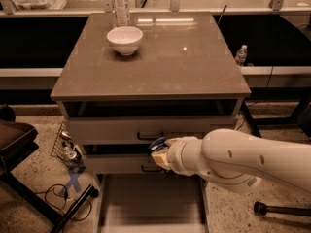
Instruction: Pick rxbar blueberry from bottom drawer and place on counter
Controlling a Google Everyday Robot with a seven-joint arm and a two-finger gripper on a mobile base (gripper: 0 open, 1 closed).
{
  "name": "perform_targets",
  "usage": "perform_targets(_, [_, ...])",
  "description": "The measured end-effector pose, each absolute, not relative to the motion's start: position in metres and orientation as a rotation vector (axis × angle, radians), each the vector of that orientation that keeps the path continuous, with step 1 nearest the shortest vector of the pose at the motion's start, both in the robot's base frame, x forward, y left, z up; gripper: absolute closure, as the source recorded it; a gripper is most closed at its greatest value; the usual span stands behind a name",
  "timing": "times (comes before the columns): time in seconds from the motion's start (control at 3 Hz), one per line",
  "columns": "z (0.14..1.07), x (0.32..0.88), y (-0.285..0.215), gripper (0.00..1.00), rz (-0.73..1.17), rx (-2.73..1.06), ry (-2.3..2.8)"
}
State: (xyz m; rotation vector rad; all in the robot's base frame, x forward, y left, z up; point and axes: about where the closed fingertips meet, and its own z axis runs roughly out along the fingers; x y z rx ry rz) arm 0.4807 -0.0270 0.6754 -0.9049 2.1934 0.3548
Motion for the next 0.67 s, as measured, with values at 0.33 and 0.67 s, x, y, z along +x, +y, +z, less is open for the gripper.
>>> perform_targets(0.33, [0.72, 0.514, -0.043, 1.0, 0.341, -0.862, 2.144])
perform_targets(0.67, [0.762, 0.545, -0.062, 1.0, 0.338, -0.803, 2.12])
